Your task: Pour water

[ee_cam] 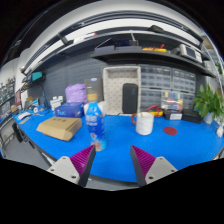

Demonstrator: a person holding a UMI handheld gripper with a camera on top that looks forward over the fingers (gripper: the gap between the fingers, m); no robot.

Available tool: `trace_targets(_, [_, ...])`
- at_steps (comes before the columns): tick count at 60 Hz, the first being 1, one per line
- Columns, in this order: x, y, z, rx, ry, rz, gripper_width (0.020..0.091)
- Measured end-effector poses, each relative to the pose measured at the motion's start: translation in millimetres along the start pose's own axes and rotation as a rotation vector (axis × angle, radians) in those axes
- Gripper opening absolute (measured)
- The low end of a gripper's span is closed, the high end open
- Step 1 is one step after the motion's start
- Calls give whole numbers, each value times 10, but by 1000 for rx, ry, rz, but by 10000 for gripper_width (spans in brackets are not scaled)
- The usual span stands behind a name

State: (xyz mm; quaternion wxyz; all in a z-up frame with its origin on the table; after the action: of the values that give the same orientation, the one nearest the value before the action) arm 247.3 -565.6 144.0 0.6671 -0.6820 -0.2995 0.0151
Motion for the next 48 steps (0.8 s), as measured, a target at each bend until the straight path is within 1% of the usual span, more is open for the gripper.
trace_targets(3, [-166,74,-89,9,-27,-16,701])
trace_targets(6, [-299,63,-89,14,-45,-17,701])
trace_targets(11, [-561,-84,-32,18,-61,0,701])
trace_targets(21, [-1163,-488,214,35,-39,48,699])
trace_targets(29, [-1540,-638,477,47,-9,67,701])
trace_targets(35, [-1702,-720,647,64,7,83,698])
trace_targets(38, [-1759,-773,677,79,2,116,674])
trace_targets(40, [-1784,-756,696,73,14,125,652])
trace_targets(42, [-1804,-714,722,66,24,115,532])
trace_targets(44, [-1800,-747,714,74,22,135,527])
trace_targets(48, [-1776,-749,714,75,20,138,480])
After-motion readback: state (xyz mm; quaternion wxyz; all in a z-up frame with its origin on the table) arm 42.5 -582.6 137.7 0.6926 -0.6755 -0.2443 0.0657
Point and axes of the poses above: the point between the fingertips, and its own axes, seen from behind it with the camera up: z to the right, y down, x backward, against the way the camera looks, the point moved 5 cm from there along x, backward, against the way the camera looks, and after that the axes turned 11 degrees about -y, right-handed, at the moved point
